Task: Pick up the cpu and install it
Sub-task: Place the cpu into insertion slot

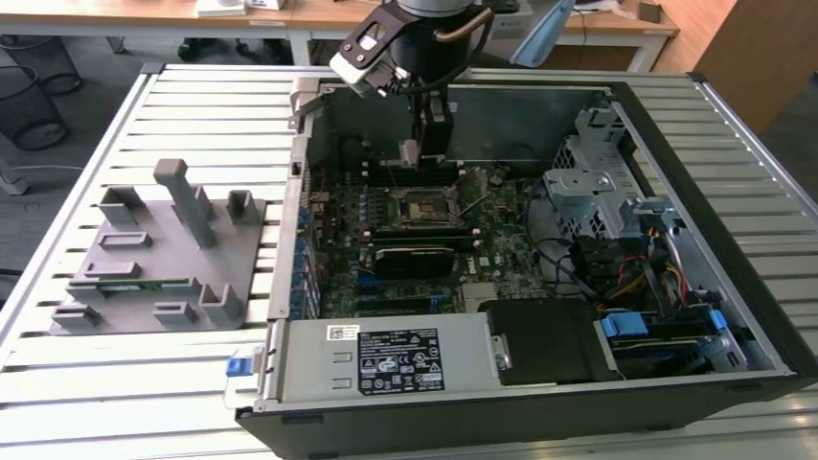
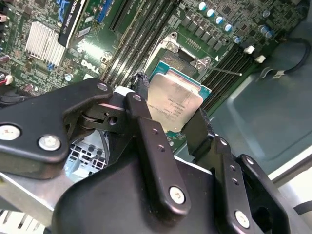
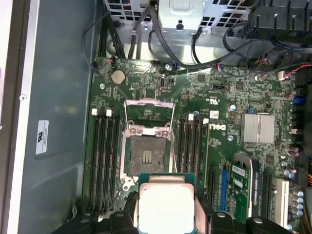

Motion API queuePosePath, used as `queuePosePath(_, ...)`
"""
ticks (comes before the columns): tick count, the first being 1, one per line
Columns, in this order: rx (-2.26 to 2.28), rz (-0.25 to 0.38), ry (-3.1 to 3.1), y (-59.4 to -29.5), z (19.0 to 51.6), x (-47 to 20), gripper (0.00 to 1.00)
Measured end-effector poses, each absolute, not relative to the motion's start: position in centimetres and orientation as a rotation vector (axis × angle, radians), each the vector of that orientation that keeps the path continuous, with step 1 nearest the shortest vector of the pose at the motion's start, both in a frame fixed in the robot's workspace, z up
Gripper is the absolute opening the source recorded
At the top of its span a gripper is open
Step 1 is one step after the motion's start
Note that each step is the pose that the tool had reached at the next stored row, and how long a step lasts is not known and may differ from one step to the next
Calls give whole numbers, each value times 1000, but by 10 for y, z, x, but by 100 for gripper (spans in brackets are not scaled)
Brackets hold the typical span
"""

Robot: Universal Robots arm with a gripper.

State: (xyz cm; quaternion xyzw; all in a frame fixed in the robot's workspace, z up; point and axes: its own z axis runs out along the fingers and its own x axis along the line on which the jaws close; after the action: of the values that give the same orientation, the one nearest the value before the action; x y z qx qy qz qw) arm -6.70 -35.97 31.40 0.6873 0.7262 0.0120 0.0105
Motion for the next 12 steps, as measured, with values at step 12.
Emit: queuePosePath(12,2147,37,2264,-357,294,-63,54)
